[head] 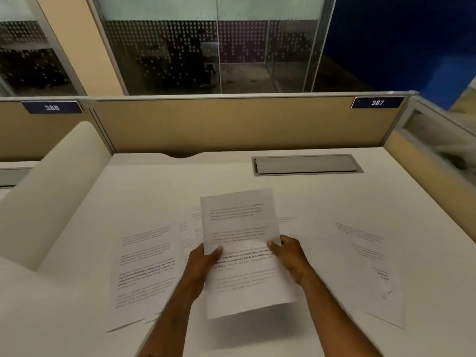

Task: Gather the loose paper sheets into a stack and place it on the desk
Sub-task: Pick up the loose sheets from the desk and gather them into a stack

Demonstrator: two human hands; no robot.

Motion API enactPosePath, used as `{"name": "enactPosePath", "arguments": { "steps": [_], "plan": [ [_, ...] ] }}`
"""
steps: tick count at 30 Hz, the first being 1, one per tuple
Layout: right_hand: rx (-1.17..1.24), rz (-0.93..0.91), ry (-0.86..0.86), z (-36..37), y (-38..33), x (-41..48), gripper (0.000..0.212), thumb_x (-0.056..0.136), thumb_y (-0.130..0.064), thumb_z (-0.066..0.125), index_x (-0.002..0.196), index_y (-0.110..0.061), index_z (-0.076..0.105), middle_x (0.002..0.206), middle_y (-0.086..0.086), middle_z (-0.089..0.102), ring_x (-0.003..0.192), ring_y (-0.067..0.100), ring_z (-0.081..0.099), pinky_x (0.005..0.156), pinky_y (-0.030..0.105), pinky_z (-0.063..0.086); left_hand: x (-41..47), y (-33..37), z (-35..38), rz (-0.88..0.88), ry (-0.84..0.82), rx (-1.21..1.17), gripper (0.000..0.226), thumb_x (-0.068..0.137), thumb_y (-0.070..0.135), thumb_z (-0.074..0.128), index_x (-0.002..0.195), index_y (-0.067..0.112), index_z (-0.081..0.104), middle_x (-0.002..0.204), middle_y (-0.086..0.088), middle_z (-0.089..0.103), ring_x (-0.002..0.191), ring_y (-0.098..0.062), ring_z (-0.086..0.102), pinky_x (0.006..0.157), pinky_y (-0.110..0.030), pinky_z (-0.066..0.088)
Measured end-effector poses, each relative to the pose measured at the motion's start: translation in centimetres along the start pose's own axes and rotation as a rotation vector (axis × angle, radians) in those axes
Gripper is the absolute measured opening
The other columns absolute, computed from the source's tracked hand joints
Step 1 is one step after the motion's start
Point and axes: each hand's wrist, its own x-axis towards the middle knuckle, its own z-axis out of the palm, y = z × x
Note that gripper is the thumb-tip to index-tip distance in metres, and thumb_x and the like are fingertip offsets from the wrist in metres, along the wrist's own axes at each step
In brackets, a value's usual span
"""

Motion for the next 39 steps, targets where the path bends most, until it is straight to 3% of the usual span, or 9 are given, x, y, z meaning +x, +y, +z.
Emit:
{"name": "enactPosePath", "arguments": {
  "steps": [5, 10, 15, 19, 25, 28, 32, 35, 39],
  "plan": [
    [-0.003, 0.020, 0.036, -5.1, -1.0, 0.6, 0.020, 0.093, -0.033, 0.066, 0.099, -0.016, 0.072, 0.104, 0.008, 0.078, 0.092, 0.023, 0.074, 0.087, 0.041, 0.058, 0.8, 1.1, 1.4, -0.002, -0.039, -0.041, 0.029, 0.097, 0.011, 0.064, 0.126, 0.006, 0.067, 0.114, -0.019, 0.078, 0.103, -0.037, 0.076, 0.090, -0.052, 0.061],
    [-0.612, 0.151, 0.422, -15.0, 4.4, 1.2, 0.040, 0.091, -0.030, 0.069, 0.126, -0.012, 0.062, 0.132, 0.019, 0.058, 0.119, 0.036, 0.056, 0.099, 0.045, 0.051, 0.6, 1.7, 1.7, 0.008, -0.031, -0.063, 0.030, 0.095, 0.013, 0.065, 0.124, 0.006, 0.067, 0.117, -0.022, 0.076, 0.107, -0.042, 0.073, 0.097, -0.060, 0.056],
    [-0.869, 0.390, 0.373, -19.1, 7.6, 1.0, 0.078, 0.082, -0.051, 0.072, 0.145, -0.016, 0.040, 0.142, 0.018, 0.039, 0.130, 0.038, 0.041, 0.105, 0.051, 0.042, 0.0, 2.0, 2.3, 0.031, -0.017, -0.072, 0.031, 0.095, 0.012, 0.064, 0.126, 0.004, 0.064, 0.116, -0.025, 0.076, 0.106, -0.047, 0.072, 0.091, -0.062, 0.058],
    [-0.802, 0.458, 0.393, -19.4, 7.7, 1.5, 0.083, 0.074, -0.044, 0.081, 0.142, -0.017, 0.042, 0.139, 0.017, 0.040, 0.127, 0.039, 0.043, 0.107, 0.051, 0.038, -0.8, 2.1, 2.6, 0.042, -0.003, -0.064, 0.028, 0.096, 0.014, 0.064, 0.123, 0.007, 0.065, 0.112, -0.021, 0.078, 0.099, -0.043, 0.076, 0.076, -0.050, 0.065],
    [-0.806, 0.585, 0.302, -20.7, 5.9, 2.1, 0.070, 0.083, -0.033, 0.073, 0.142, -0.006, 0.046, 0.140, 0.020, 0.053, 0.129, 0.040, 0.048, 0.113, 0.053, 0.034, -1.6, 2.4, 2.9, 0.078, 0.031, -0.085, 0.029, 0.097, 0.014, 0.064, 0.126, 0.008, 0.064, 0.113, -0.021, 0.078, 0.100, -0.043, 0.076, 0.077, -0.050, 0.065],
    [-0.801, 0.436, 0.259, -20.5, 2.3, 1.4, 0.057, 0.089, -0.031, 0.069, 0.139, -0.007, 0.054, 0.139, 0.018, 0.057, 0.124, 0.037, 0.056, 0.103, 0.045, 0.049, -2.0, 2.7, 2.9, 0.094, 0.040, -0.082, 0.031, 0.097, 0.015, 0.065, 0.127, 0.010, 0.064, 0.114, -0.020, 0.078, 0.102, -0.042, 0.075, 0.080, -0.053, 0.064],
    [-0.716, 0.016, 0.485, -17.5, -5.9, -2.0, 0.027, 0.088, -0.025, 0.066, 0.115, -0.021, 0.073, 0.117, 0.013, 0.072, 0.099, 0.038, 0.068, 0.084, 0.037, 0.056, -2.0, 3.3, 3.0, 0.114, 0.038, -0.125, 0.033, 0.094, 0.014, 0.066, 0.127, 0.009, 0.064, 0.116, -0.022, 0.077, 0.102, -0.044, 0.075, 0.079, -0.051, 0.065],
    [-0.785, -0.346, 0.637, -11.4, -10.8, -6.1, 0.025, 0.092, -0.027, 0.062, 0.114, -0.021, 0.073, 0.107, 0.011, 0.071, 0.085, 0.036, 0.071, 0.071, 0.035, 0.057, -1.6, 4.0, 3.2, 0.135, 0.029, -0.151, 0.032, 0.097, 0.012, 0.064, 0.129, 0.008, 0.063, 0.119, -0.024, 0.075, 0.104, -0.045, 0.074, 0.081, -0.054, 0.064],
    [-1.057, -0.667, 0.526, -1.3, -12.0, -9.4, 0.030, 0.094, -0.025, 0.059, 0.122, -0.015, 0.066, 0.108, 0.008, 0.065, 0.080, 0.025, 0.070, 0.064, 0.034, 0.061, -1.4, 5.5, 4.0, 0.158, -0.013, -0.213, 0.034, 0.098, 0.018, 0.062, 0.130, 0.008, 0.062, 0.122, -0.025, 0.073, 0.106, -0.045, 0.073, 0.081, -0.052, 0.064]
  ]
}}
